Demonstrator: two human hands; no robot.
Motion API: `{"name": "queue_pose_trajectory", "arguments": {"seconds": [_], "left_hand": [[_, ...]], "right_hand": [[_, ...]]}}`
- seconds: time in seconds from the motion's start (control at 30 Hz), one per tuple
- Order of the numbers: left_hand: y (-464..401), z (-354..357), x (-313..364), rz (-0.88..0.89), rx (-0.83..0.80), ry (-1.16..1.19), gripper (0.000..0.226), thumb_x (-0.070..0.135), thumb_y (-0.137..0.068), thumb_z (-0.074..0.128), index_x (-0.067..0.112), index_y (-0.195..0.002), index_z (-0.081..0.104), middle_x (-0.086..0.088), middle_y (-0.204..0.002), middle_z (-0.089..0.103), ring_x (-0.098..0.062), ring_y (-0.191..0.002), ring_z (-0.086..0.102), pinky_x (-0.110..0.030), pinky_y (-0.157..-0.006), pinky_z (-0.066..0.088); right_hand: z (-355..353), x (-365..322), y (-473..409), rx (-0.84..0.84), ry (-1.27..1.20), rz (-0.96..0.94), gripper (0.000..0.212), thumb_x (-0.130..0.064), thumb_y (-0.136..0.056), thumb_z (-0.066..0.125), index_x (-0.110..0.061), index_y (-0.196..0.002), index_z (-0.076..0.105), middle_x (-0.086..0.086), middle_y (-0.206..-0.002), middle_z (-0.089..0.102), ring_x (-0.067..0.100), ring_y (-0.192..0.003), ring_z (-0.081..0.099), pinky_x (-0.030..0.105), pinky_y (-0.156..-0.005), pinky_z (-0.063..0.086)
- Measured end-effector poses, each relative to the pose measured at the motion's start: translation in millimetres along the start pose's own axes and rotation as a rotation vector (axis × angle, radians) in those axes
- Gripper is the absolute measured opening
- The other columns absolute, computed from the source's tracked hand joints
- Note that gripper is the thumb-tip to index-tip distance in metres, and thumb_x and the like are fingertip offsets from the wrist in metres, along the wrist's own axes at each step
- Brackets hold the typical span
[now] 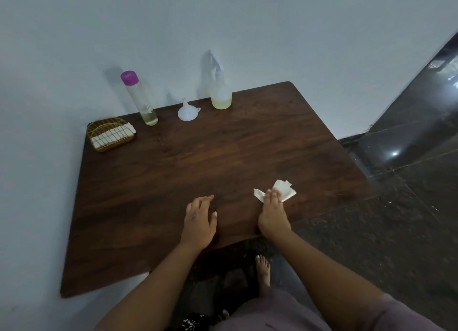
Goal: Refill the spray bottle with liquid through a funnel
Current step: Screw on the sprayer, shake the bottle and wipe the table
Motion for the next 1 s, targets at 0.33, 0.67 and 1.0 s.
{"name": "queue_pose_trajectory", "arguments": {"seconds": [0.33,0.67,1.0], "left_hand": [[19.5,-3.9,-4.9,-0.045,-0.055,0.006,0.051,0.027,-0.095,0.056,0.023,-0.143,0.042,0.003,-0.137,0.042,-0.018,-0.129,0.035,-0.033,-0.108,0.037],[2.9,10.5,11.1,-0.035,-0.08,0.004,0.052,0.028,-0.095,0.056,0.024,-0.144,0.04,0.001,-0.137,0.041,-0.02,-0.131,0.033,-0.033,-0.108,0.035],[11.6,7.9,0.1,-0.066,-0.051,0.001,0.051,0.025,-0.093,0.059,0.021,-0.141,0.045,0.001,-0.134,0.043,-0.021,-0.127,0.036,-0.032,-0.104,0.037]], "right_hand": [[-31.2,-43.6,11.8,-0.011,-0.289,-0.275,0.007,-0.011,-0.077,0.068,-0.008,-0.081,0.063,0.015,-0.092,0.065,0.029,-0.088,0.061,0.03,-0.074,0.046],[-76.7,100.3,-22.0,0.151,0.081,0.119,0.051,-0.008,-0.086,0.036,-0.013,-0.136,0.044,0.012,-0.129,0.048,0.034,-0.113,0.043,0.042,-0.094,0.04],[1.8,-65.8,37.7,-0.069,-0.003,-0.374,0.024,-0.006,-0.09,0.048,-0.008,-0.111,0.058,0.011,-0.115,0.057,0.026,-0.109,0.05,0.038,-0.092,0.047]]}}
Point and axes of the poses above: each hand's wrist, its own y-axis away from the middle knuckle, its own z-axis out of the palm, x = y × z, the point moved 6 cm from there along -y, towards the middle knuckle
